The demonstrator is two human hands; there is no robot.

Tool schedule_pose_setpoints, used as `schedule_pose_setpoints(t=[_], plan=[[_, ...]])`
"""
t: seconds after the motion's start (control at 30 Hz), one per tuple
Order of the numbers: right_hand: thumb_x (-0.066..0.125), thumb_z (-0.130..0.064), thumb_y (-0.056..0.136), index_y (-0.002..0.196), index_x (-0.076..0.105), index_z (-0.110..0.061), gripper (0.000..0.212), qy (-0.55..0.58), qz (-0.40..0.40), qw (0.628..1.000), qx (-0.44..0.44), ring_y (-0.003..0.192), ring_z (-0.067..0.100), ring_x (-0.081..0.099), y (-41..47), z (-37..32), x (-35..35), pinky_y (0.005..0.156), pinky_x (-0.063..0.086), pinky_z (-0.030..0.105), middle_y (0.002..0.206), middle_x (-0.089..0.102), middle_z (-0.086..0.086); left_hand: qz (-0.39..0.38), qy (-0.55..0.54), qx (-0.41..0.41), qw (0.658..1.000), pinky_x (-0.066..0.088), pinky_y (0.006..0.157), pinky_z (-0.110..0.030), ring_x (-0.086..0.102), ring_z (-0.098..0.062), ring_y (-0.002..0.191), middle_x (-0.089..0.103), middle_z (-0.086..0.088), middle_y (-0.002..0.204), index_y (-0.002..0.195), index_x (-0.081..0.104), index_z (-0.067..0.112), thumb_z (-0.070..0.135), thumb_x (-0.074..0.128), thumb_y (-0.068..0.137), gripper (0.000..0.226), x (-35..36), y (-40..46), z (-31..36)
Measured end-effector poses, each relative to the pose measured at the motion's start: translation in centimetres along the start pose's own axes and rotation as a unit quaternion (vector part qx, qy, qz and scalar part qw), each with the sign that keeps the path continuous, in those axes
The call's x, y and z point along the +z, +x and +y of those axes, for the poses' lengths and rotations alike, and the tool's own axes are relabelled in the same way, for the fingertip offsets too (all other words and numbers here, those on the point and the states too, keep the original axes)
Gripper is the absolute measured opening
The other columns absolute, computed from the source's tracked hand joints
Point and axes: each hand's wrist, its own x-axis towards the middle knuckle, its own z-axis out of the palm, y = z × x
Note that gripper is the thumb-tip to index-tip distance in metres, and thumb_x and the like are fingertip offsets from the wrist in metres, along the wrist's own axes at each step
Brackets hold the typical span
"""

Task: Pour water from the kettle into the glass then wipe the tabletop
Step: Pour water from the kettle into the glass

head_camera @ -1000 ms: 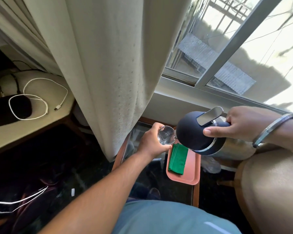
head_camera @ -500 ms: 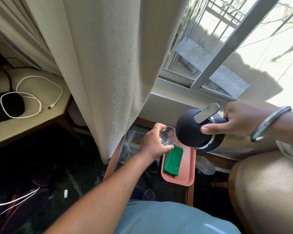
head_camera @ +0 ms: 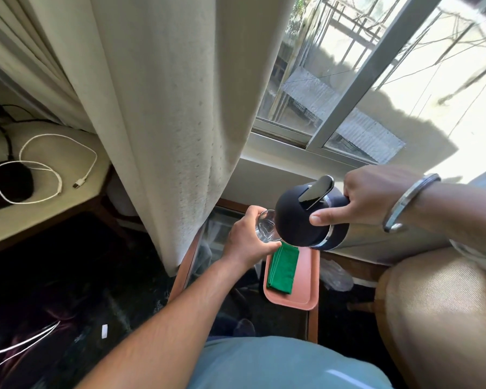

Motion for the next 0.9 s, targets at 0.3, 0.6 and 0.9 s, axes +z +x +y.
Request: schedule_pose_setpoints(t=[0.3, 0.6, 0.9], plan=[[0.014, -0.109, 0.028, 0.047, 0.041, -0.013, 0.101, -0.033, 0.016, 0.999, -0.014, 0.040, 0.020, 0.038, -0.3, -1.3, -0.9, 0.044, 0.029, 0.027, 0.040, 0.037, -0.004, 0.013, 0.002, 0.008, 1.000, 0.056, 0.073, -0.029, 0.064, -0.005, 0.090, 0.066, 0.016, 0.101, 0.110, 0.044, 0.041, 0.043, 0.091, 0.059, 0.069, -0.6, -0.5, -0.5], [0.014, -0.110, 0.029, 0.046, 0.044, -0.013, 0.104, -0.047, 0.024, 0.998, -0.024, 0.039, 0.020, 0.037, -0.3, -1.7, -1.8, 0.045, 0.030, 0.027, 0.039, 0.037, -0.004, 0.019, 0.000, 0.000, 1.000, 0.053, 0.069, -0.022, 0.064, -0.005, 0.087, 0.066, 0.014, 0.100, 0.110, 0.045, 0.040, 0.039, 0.092, 0.058, 0.070, -1.3, -0.4, -1.3], [0.014, -0.109, 0.031, 0.042, 0.037, -0.011, 0.101, -0.057, 0.029, 0.998, -0.021, 0.040, 0.019, 0.032, -0.8, -1.8, -3.1, 0.047, 0.027, 0.028, 0.040, 0.032, -0.004, 0.021, 0.003, -0.008, 1.000, 0.058, 0.073, -0.031, 0.064, -0.007, 0.089, 0.067, 0.014, 0.102, 0.111, 0.047, 0.037, 0.040, 0.090, 0.057, 0.069, -1.7, -0.2, -1.5]])
